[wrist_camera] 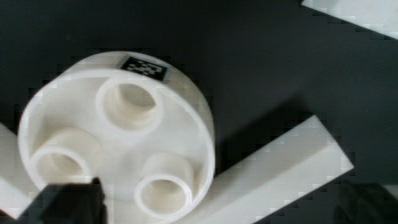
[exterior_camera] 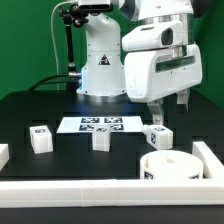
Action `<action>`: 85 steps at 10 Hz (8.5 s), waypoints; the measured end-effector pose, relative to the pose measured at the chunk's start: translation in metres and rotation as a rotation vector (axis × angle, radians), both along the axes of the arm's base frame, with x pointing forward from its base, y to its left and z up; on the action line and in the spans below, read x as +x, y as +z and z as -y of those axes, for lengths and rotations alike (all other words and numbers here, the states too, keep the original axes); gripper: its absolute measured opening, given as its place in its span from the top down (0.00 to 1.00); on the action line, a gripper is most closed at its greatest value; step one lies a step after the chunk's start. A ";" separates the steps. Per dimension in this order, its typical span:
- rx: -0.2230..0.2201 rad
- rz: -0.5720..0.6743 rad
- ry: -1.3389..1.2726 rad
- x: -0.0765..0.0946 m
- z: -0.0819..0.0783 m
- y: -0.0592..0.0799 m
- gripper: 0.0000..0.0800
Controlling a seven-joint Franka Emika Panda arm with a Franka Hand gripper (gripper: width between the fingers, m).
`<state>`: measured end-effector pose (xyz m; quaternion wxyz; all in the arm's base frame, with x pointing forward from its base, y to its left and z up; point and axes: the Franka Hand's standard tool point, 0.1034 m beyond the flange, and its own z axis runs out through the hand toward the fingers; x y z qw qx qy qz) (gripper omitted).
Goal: Assemble stool
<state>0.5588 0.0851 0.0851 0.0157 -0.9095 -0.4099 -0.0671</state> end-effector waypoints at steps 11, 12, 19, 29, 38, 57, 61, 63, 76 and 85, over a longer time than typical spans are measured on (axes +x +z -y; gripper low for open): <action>0.091 -0.117 -0.703 -0.045 -0.001 -0.023 0.19; 0.061 -0.205 -0.696 -0.050 -0.003 -0.023 0.19; -0.043 -0.489 -0.706 -0.058 -0.009 -0.023 0.19; -0.196 -0.576 -0.627 -0.067 0.003 -0.044 0.19; -0.426 -1.010 -0.543 -0.076 -0.003 -0.062 0.19; -0.356 -1.018 -0.508 -0.067 -0.001 -0.022 0.59; -0.316 -0.963 -0.509 -0.053 0.003 -0.007 0.59; -0.287 -0.911 -0.508 -0.044 0.003 -0.011 0.59; 0.108 -0.151 -0.667 0.031 -0.003 0.021 0.59; 0.249 0.255 -0.689 0.058 -0.003 0.040 0.59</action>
Offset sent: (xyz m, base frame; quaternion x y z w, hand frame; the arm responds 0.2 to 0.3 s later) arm -0.0346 -0.0118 -0.0074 -0.0408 -0.0108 0.2739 0.9608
